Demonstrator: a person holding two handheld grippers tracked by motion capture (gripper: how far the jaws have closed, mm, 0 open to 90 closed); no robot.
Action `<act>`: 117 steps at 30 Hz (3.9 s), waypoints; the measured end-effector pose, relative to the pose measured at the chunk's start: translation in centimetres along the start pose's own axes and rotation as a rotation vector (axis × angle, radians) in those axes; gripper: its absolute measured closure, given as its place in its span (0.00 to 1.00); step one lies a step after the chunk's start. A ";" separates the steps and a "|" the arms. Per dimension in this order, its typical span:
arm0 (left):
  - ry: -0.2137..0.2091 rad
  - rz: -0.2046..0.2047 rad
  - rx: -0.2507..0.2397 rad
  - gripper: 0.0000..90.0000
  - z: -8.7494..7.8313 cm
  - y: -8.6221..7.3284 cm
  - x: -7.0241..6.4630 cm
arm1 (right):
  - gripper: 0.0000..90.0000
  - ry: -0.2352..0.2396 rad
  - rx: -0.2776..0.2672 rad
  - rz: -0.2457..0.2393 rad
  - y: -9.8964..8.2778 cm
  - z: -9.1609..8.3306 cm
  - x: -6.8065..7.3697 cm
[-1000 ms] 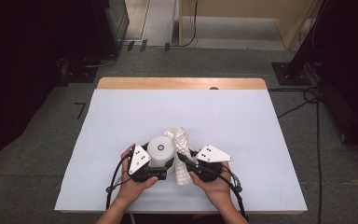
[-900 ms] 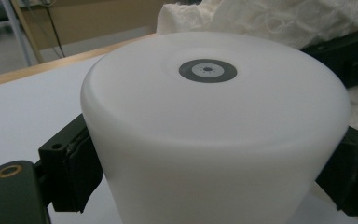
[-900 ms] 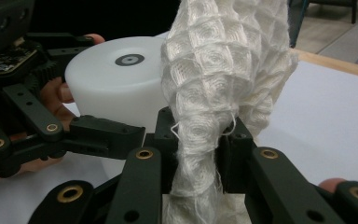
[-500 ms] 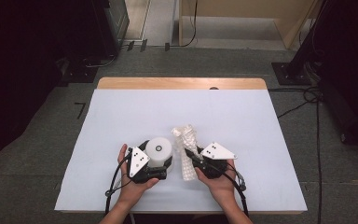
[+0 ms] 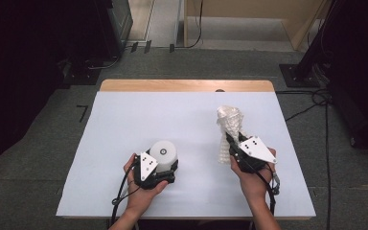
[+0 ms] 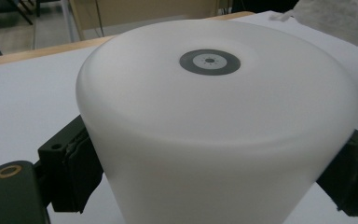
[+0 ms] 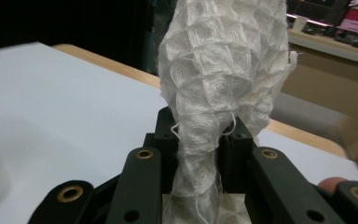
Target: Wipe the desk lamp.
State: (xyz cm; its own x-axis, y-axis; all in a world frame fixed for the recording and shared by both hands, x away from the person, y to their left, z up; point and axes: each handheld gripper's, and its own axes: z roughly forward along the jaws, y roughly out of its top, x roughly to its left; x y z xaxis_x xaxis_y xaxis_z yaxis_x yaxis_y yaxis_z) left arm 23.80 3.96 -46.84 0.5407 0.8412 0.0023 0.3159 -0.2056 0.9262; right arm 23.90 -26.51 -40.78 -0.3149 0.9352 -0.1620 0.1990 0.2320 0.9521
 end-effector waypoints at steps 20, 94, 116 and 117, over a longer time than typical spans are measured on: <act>-0.167 0.083 -0.086 0.09 -1.1 1.2 1.2 | 0.81 0.436 0.129 -0.067 -3.1 3.3 9.7; -0.019 -0.008 -0.011 0.09 -0.3 0.6 1.5 | 0.81 0.160 0.063 0.030 -1.0 1.4 1.1; -0.156 0.059 -0.072 0.09 -1.0 1.2 1.0 | 0.81 0.445 0.185 -0.032 -3.3 3.9 8.6; -0.157 0.061 -0.071 0.09 -1.0 1.2 1.0 | 0.81 0.451 0.176 -0.032 -3.1 3.8 8.6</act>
State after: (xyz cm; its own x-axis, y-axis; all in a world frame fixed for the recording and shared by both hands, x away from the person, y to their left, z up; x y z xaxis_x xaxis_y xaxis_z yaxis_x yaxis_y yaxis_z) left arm 23.90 5.03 -45.37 0.6739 0.7388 0.0053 0.2264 -0.2132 0.9504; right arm 24.10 -18.21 -46.06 -0.6869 0.7263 -0.0246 0.3247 0.3370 0.8837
